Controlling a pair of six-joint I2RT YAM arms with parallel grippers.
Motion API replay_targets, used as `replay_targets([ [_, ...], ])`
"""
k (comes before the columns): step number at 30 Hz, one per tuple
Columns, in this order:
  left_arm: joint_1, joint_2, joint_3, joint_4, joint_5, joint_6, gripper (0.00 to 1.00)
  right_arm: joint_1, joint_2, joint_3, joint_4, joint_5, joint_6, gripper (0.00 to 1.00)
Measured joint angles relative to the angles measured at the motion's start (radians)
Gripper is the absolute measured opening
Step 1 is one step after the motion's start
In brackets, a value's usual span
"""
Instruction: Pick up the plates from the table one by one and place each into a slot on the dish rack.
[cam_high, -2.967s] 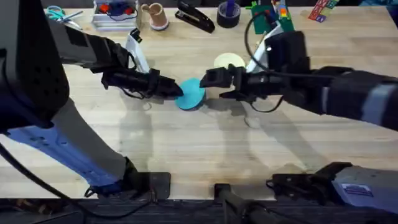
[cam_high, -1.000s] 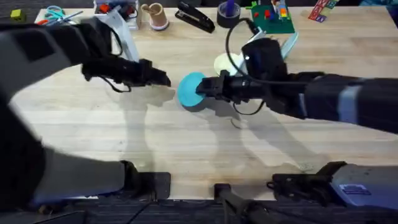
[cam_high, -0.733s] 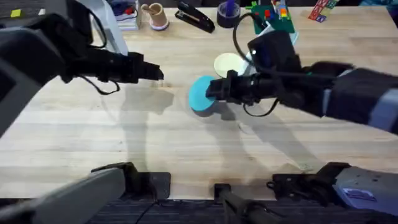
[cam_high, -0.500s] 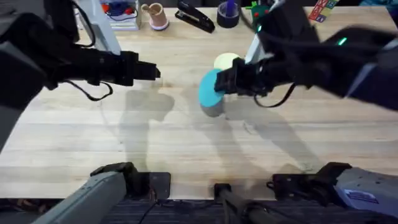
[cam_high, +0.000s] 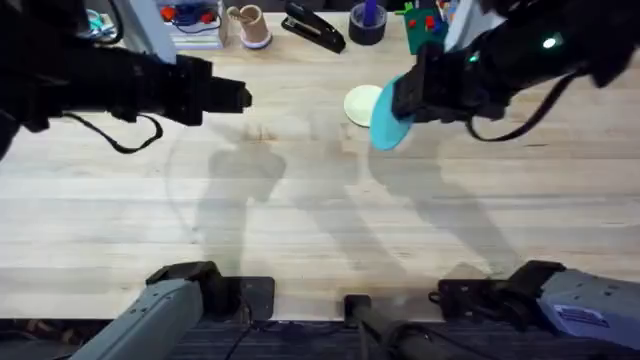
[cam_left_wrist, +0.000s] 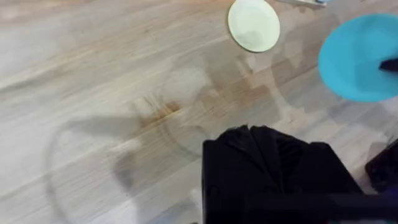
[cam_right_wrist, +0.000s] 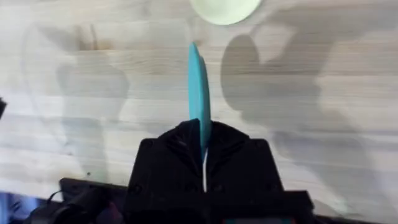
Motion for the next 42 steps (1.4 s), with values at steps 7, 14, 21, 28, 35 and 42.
replay_targets([
  [7,-0.156,0.0,0.054,-0.022,-0.136,0.007,0.038,0.0,0.0,0.098,-0.143,0.124,-0.007,0.029],
  [14,-0.22,0.0,0.057,-0.022,-0.226,0.018,0.646,-0.018,-0.001,0.145,-0.182,0.178,-0.003,0.03],
  [21,-0.22,0.0,0.057,-0.022,-0.251,0.018,0.995,-0.098,-0.001,0.145,-0.201,0.192,0.056,0.029],
  [28,-0.22,0.0,0.057,-0.021,-0.252,0.018,0.995,-0.155,0.005,0.191,-0.272,0.196,0.094,0.029],
  [35,-0.22,0.0,0.057,-0.021,-0.253,0.018,0.995,-0.176,0.101,0.375,-0.381,0.22,0.111,0.029],
  [42,-0.22,0.0,0.057,-0.021,-0.253,0.018,0.994,-0.197,0.219,0.529,-0.452,0.27,0.118,0.029],
])
